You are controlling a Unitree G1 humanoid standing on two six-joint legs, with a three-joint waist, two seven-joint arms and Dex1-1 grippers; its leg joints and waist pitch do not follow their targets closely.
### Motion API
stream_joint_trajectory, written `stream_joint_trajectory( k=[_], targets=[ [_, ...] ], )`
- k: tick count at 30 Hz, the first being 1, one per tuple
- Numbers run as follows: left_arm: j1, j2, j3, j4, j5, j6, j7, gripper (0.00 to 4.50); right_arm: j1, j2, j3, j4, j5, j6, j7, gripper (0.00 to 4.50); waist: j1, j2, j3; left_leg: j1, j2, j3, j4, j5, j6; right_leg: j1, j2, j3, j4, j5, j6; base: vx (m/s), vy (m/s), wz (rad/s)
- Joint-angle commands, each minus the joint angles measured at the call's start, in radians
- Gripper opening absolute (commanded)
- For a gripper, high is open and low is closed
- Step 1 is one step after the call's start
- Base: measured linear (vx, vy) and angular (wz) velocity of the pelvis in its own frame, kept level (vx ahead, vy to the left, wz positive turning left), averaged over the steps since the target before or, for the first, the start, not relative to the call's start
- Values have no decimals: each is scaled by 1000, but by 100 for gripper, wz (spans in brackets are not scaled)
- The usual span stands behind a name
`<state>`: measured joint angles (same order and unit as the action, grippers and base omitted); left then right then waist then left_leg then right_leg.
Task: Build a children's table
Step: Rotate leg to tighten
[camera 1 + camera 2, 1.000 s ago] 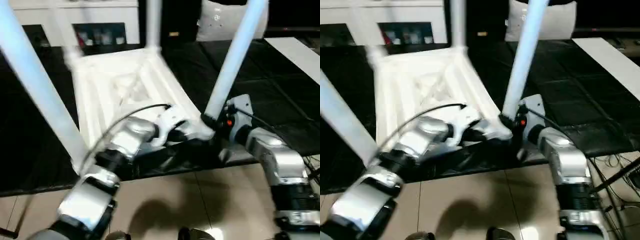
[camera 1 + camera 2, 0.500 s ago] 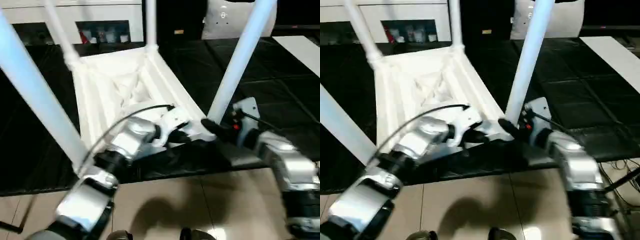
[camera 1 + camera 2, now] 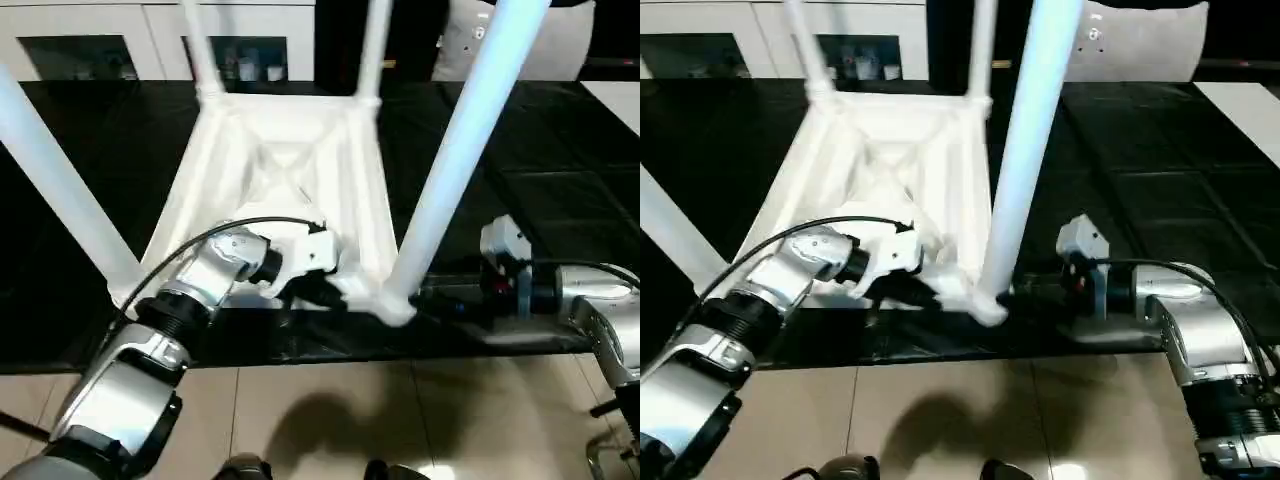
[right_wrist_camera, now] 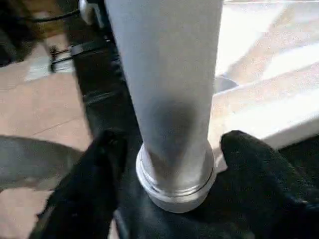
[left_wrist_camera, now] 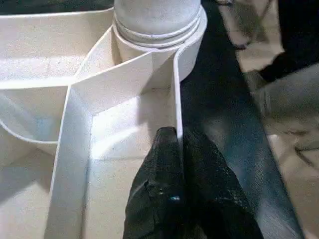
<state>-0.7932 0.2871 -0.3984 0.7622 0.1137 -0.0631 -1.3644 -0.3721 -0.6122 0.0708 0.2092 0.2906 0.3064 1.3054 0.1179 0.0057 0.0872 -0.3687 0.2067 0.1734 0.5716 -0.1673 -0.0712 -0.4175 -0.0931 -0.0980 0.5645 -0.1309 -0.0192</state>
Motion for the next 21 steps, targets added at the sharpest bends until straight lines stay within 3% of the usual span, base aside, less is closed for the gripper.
stream_joint_trajectory(
  k=[1,10,16,19,21],
  targets=[
    [-7,-11,-60,-23,22,-26,-68,0,-12,-14,13,0,25,15,42,297,-3,-14,-80,11,28,5,-54,-173,115,66,-54,44,-46,-242,-246,0,0,0],
    [-9,-13,-59,-14,11,-47,-89,0,4,-14,33,-14,47,21,95,215,8,-18,-78,9,25,6,-52,-177,99,64,-55,46,-50,-296,-218,0,0,0],
    [-6,-17,-48,-11,-1,-35,-89,0,19,0,26,-36,77,54,88,192,15,-17,-75,9,24,5,-53,-186,92,61,-54,47,-54,-332,-199,0,0,0],
    [-5,-48,-13,-9,-11,55,-10,0,35,56,5,-81,86,121,-35,190,14,-16,-70,9,24,4,-56,-194,84,59,-52,47,-55,-346,-193,0,0,0],
    [-8,-69,8,-3,-15,105,46,0,32,94,-4,-89,68,151,-128,190,7,-17,-66,9,21,1,-59,-222,62,58,-53,44,-61,-418,-171,0,0,0]
  ],
)
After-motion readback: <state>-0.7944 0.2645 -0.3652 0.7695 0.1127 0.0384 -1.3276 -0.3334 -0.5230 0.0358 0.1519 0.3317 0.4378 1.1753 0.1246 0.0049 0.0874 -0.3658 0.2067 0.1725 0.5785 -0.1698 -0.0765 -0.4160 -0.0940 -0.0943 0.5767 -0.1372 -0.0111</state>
